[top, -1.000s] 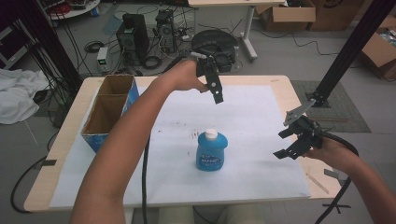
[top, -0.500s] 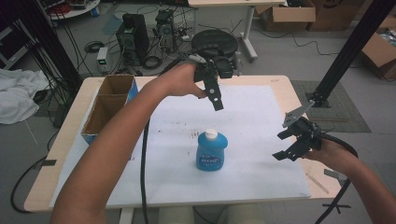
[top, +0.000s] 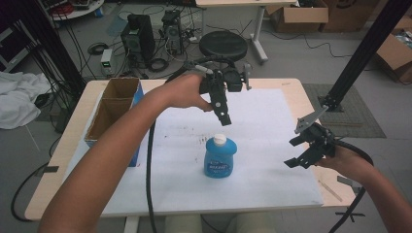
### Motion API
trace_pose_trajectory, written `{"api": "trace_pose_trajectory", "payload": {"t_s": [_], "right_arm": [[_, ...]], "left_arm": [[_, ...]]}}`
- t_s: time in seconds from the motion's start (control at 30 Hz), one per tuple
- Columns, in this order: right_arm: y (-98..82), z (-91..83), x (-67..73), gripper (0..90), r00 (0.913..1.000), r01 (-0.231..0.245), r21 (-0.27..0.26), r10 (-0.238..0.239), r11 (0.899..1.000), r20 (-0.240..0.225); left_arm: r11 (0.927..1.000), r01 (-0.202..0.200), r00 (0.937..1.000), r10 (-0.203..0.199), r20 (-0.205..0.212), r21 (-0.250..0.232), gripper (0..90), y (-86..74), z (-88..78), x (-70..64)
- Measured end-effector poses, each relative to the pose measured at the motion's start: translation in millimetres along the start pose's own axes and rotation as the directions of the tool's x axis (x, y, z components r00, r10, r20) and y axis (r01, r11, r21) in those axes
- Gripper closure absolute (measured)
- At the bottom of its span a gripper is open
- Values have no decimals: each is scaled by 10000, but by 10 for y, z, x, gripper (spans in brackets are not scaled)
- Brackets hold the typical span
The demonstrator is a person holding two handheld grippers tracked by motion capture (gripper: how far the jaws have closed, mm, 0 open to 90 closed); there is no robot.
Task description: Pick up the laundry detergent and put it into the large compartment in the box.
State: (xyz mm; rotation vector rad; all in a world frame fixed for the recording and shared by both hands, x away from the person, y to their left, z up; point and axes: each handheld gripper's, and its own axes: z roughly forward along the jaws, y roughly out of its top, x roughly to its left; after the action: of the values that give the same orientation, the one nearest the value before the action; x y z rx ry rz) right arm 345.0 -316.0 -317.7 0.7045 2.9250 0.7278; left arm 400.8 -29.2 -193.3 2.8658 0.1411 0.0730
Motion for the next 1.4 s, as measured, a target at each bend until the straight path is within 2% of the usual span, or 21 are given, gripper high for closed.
{"api": "trace_pose_trajectory", "payload": {"t_s": [0.27, 0.37, 0.53, 1.03, 1.27, 1.4], "right_arm": [[-6, 8, 1, 159, 10000, -53, 19, 53, 10000, -7], [-6, 5, -3, 160, 10000, -14, 8, 14, 10000, 13], [-11, 6, -7, 159, 10000, -12, 8, 12, 10000, 26], [2, 25, 4, 159, 10000, 0, -29, 0, 10000, -15], [-6, 19, 3, 160, 10000, -17, -13, 17, 10000, -20], [-7, 19, 5, 160, 10000, -4, -12, 4, 10000, -20]], "left_arm": [[9993, -355, 9988, 352, 335, 83, 201, 13, 6, -115], [9989, -380, 9979, 366, 541, 258, 200, 4, 44, -142], [9982, -471, 9969, 446, 651, 375, 201, -18, 94, -201], [9906, -991, 9930, 923, 739, 947, 201, 0, 292, -342], [9902, -957, 9930, 879, 792, 1014, 200, -13, 383, -349], [9886, -1062, 9924, 985, 744, 1072, 201, -25, 440, -356]]}}
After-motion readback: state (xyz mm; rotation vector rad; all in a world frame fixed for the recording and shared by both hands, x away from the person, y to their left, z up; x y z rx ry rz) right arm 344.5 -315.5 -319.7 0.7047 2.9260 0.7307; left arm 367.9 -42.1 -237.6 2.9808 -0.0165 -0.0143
